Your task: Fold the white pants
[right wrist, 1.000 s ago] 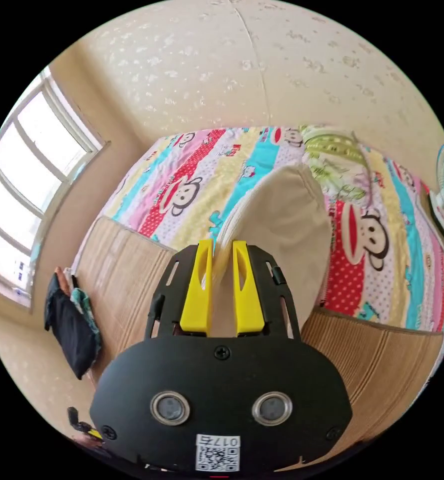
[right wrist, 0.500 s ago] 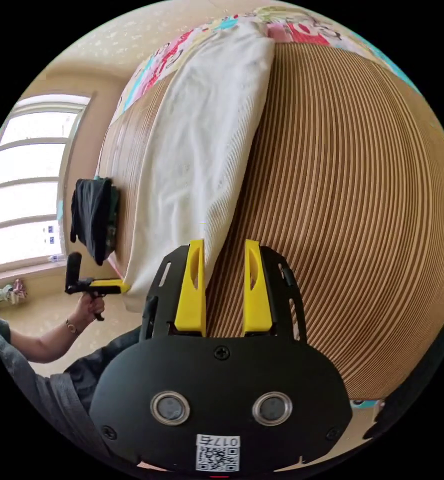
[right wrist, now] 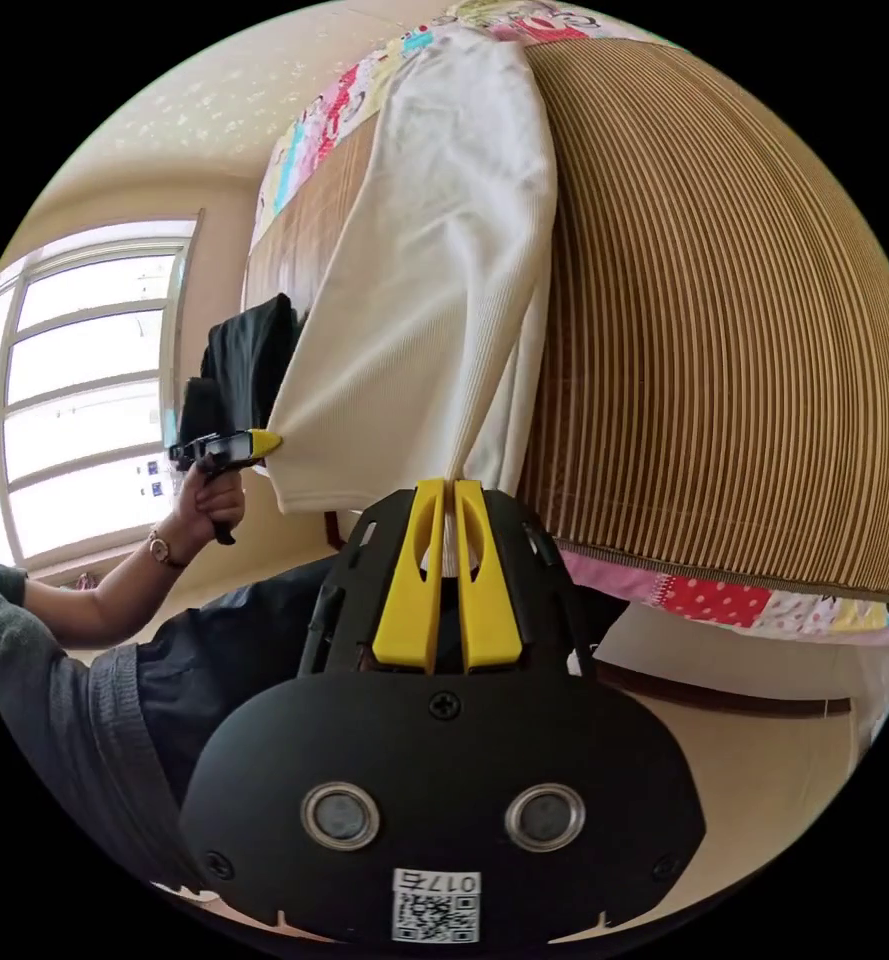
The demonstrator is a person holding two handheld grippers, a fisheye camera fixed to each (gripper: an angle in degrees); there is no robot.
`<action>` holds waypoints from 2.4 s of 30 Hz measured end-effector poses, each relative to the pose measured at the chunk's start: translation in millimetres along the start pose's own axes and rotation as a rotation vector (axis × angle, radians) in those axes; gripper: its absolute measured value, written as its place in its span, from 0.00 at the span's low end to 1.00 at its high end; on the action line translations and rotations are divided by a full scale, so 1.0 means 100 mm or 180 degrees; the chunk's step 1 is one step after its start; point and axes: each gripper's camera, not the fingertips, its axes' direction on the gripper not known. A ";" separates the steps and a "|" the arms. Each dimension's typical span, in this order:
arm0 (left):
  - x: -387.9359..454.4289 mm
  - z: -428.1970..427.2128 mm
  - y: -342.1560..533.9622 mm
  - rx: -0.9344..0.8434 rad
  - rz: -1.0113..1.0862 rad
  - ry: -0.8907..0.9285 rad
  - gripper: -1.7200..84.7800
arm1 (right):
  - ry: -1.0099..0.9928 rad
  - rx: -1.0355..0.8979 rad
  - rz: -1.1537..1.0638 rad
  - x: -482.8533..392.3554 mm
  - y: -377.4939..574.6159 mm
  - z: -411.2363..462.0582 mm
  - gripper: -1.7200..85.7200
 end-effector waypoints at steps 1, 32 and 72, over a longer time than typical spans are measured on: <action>0.01 -0.14 0.09 0.0129 0.0078 0.0186 0.05 | -0.0057 0.0121 -0.0103 -0.10 0.07 -0.14 0.05; -0.21 0.87 0.09 -0.0404 -0.0048 -0.1542 0.08 | 0.0663 -0.0221 0.0766 0.49 -0.78 0.49 0.07; 0.82 1.26 0.81 0.0321 0.1053 0.0083 0.08 | -0.1843 0.1163 -0.0586 1.42 0.06 -1.01 0.04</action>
